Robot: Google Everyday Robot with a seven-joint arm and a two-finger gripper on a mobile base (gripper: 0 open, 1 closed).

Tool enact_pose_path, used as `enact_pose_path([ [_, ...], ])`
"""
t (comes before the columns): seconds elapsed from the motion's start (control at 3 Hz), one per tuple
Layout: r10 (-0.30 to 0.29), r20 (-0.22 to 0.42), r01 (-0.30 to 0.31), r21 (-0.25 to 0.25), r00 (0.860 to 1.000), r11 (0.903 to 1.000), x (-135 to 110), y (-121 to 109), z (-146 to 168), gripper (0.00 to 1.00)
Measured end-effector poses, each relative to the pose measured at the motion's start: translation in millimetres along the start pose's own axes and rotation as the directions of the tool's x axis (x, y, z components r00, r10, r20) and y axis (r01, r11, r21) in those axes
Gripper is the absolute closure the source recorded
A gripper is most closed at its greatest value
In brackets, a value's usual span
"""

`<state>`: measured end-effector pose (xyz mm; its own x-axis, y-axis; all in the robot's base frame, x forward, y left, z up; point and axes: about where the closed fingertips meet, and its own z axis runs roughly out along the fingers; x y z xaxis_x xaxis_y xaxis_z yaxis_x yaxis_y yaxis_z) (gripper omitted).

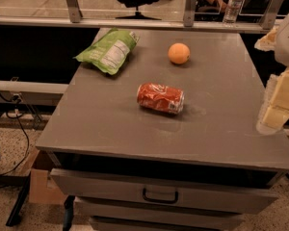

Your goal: Place coke can upright

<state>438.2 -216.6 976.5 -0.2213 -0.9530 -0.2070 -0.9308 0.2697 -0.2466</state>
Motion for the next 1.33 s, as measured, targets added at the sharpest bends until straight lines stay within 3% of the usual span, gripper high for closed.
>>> enact_pose_path([
  [0.67,0.032,0.001,-0.032,0.000,0.999,0.9995,-15.1,-1.2,11.0,0.00],
  [1.33,0.091,0.007,-0.091,-0.065,0.996,0.9938,-64.2,-1.2,71.4,0.00],
])
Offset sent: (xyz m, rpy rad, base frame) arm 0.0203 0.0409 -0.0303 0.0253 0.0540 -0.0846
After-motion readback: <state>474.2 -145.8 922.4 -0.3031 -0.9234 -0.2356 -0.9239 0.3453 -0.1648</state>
